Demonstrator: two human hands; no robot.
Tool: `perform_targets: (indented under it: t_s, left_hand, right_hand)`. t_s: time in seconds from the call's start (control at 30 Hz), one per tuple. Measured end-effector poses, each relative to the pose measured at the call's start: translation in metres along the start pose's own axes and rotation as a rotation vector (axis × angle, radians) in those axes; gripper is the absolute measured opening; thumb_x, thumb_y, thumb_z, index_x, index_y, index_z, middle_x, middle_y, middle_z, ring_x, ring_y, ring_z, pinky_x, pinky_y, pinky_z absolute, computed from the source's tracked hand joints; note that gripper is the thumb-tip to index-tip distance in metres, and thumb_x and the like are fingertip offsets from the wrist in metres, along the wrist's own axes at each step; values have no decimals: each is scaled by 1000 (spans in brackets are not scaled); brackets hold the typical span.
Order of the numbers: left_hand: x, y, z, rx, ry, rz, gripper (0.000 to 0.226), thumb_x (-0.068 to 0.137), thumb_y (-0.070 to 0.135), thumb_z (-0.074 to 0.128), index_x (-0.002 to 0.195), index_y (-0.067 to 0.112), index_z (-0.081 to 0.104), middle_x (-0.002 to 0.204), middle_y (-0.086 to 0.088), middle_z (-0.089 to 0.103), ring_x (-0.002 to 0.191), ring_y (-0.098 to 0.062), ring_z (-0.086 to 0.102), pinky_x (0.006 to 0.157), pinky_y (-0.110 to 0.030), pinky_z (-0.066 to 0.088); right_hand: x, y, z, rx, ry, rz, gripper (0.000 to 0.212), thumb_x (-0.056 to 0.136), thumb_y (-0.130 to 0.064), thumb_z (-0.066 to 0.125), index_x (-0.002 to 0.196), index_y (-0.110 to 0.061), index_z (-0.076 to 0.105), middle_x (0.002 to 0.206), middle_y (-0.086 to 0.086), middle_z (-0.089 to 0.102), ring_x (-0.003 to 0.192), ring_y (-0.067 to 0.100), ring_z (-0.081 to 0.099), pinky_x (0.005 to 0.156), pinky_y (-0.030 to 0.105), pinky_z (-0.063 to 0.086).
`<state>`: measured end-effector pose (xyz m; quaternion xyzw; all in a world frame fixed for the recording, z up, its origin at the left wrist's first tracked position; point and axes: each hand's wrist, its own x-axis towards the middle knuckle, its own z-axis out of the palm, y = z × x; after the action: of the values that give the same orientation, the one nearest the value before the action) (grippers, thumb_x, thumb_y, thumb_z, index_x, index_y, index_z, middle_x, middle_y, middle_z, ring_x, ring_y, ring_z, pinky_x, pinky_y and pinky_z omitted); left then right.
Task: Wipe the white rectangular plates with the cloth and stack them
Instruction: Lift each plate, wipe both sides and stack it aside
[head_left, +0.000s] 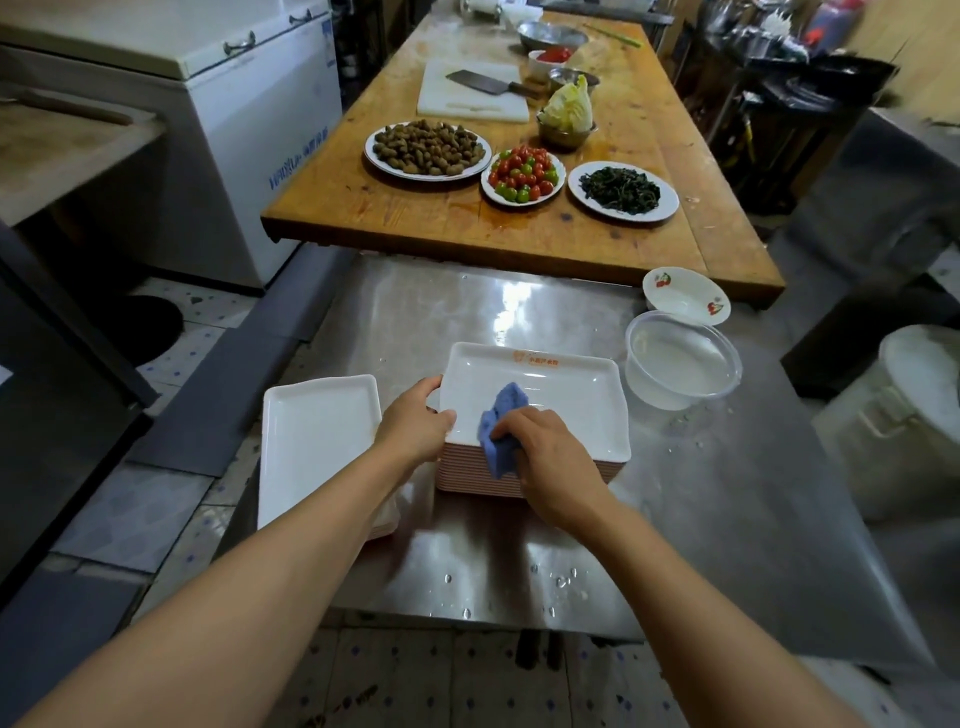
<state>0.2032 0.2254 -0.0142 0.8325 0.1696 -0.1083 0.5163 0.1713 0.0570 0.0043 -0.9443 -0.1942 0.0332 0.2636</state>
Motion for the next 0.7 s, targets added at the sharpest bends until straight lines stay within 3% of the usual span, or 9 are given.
perform_targets:
  t_s: [0.17,0.3,0.33,0.4,0.5,0.6,0.7]
  left_hand:
    - [4,-3,1,-44,-12,-9,49,89,8,47,131,32,48,75,-3,64,58,-19,55,51,-26,44]
    - [4,-3,2,-43,-8,-4,50,90,5,47,132,32,49,77,-4,63,59,-19,54,47,-25,43]
    - [5,-2,2,-46,-9,0,51,89,4,47,132,32,49,76,-4,63,58,-19,54,47,-25,43]
    - [5,-3,1,-60,-14,9,53,89,2,47,134,32,49,75,-6,62,55,-18,52,45,-24,42]
    - [5,-5,0,-74,-26,24,54,89,2,47,134,33,49,72,-5,57,54,-16,50,45,-23,42]
    - [5,-6,-1,-98,-39,42,54,90,2,46,134,33,49,65,0,51,49,-11,46,42,-20,40]
    - [4,-6,-1,-101,-51,47,53,93,5,46,137,33,45,70,-1,53,53,-11,48,42,-19,40]
  right_hand:
    - [-21,32,-24,-135,119,182,18,81,-5,51,77,-14,67,89,4,67,85,26,58,78,36,46]
    - [-15,40,-30,-141,149,211,18,74,2,51,65,-11,59,75,-8,54,74,19,51,64,25,39]
    - [-9,43,-28,-92,158,237,18,75,5,49,68,-10,56,76,-8,53,74,20,51,64,23,39]
    - [6,48,-26,-175,129,254,14,83,0,51,90,-9,59,99,1,57,93,24,53,75,30,43]
    - [26,57,-23,-291,115,266,37,88,-16,55,124,-9,49,128,7,45,116,24,40,90,32,40]
    - [42,48,-14,-208,154,239,41,88,-19,56,127,-8,48,133,10,39,118,27,37,95,33,37]
    - [57,31,-1,-196,100,143,45,86,-18,58,128,-11,48,137,9,33,121,28,34,96,34,38]
